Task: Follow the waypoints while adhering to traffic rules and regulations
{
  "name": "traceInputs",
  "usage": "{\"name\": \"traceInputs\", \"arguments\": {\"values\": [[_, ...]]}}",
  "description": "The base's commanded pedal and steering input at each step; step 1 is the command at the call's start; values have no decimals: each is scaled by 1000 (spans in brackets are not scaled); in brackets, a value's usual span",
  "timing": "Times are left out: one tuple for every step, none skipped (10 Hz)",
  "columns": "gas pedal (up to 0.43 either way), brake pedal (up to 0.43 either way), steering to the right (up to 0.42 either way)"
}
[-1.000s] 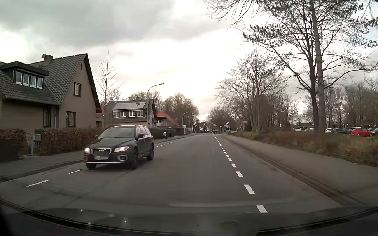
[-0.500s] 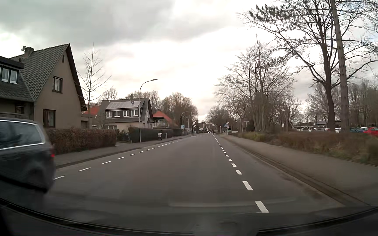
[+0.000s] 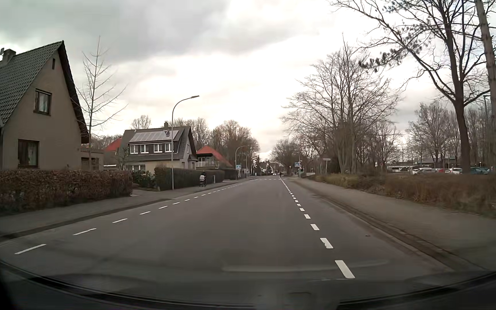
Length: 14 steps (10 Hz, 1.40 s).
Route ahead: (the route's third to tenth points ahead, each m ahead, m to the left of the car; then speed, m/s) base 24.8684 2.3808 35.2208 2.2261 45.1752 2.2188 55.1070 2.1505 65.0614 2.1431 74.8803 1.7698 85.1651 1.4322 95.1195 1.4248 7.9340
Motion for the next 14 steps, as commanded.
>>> {"name": "traceInputs", "arguments": {"values": [[157, 0, 2], [157, 0, 2], [157, 0, 3], [157, 0, 4], [157, 0, 4], [150, 0, 5], [150, 0, 4], [138, 0, 4], [130, 0, 4], [118, 0, 5], [118, 0, 5], [118, 0, 5], [118, 0, 5], [118, 0, 5]]}}
